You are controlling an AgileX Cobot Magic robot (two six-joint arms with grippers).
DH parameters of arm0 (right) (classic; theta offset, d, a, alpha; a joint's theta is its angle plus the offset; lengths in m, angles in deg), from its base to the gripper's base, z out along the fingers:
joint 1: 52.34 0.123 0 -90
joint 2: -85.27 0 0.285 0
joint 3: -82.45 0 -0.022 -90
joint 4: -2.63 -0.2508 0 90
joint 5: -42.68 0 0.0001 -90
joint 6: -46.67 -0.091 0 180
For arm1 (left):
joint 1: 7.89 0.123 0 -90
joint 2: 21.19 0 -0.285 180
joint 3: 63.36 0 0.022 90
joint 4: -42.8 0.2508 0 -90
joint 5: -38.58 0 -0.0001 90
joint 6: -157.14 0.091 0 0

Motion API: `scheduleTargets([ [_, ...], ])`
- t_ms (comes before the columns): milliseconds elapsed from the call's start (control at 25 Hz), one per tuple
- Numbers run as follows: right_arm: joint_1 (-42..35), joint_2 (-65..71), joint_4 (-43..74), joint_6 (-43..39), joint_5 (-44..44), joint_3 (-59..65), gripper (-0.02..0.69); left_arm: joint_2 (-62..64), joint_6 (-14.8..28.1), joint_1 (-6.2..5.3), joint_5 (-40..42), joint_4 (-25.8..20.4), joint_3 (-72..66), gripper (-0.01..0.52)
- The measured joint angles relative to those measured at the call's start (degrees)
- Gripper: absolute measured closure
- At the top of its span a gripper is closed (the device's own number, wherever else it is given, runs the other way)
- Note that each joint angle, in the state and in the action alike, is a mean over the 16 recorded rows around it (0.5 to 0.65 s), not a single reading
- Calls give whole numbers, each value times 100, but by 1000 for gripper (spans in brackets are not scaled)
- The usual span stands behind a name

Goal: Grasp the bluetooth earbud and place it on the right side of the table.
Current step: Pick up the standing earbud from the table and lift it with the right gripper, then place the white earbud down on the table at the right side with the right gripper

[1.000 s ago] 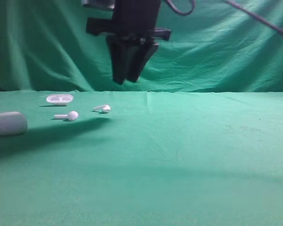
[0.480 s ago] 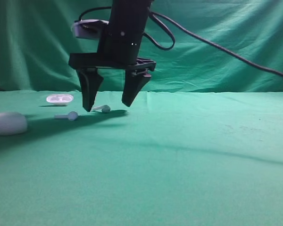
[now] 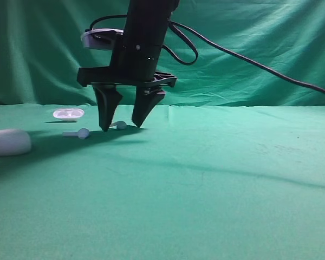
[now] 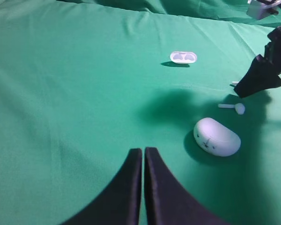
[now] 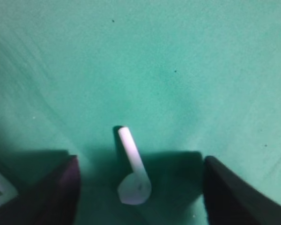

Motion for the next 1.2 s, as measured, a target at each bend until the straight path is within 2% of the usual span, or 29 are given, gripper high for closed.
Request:
scheduleTargets([
  [280,0,25,-24,-115,196,-130,484,0,0,0,0,0,0,514],
  [440,-1,13,-25,-273,471,-375,551,0,0,0,0,0,0,514],
  [920,-351,-772,212,-909,1677,-1011,557,0,0,0,0,0,0,514],
  [1200,-1055,-2003,520,-1208,1922,93,557,0,0,0,0,0,0,514],
])
